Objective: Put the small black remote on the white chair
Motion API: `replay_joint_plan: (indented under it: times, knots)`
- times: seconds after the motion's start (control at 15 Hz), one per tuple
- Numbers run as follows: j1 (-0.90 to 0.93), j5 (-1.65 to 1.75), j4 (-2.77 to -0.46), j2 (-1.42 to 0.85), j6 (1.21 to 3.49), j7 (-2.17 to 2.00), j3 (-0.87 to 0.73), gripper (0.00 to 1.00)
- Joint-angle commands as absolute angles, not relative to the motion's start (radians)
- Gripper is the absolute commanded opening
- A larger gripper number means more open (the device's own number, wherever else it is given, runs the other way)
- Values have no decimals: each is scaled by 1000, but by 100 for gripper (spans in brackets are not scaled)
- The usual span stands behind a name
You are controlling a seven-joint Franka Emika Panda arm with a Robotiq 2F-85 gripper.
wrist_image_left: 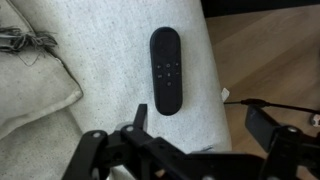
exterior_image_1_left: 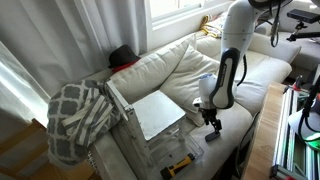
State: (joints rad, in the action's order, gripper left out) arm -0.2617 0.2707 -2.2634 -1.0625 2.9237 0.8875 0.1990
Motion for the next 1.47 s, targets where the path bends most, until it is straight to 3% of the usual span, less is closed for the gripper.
replay_joint_plan:
  times: [0.0, 1.4]
  knots:
    - [-265, 278, -2260, -1063, 2919, 883, 201, 100]
    - [49, 329, -2092, -1245, 3042, 780, 16, 100]
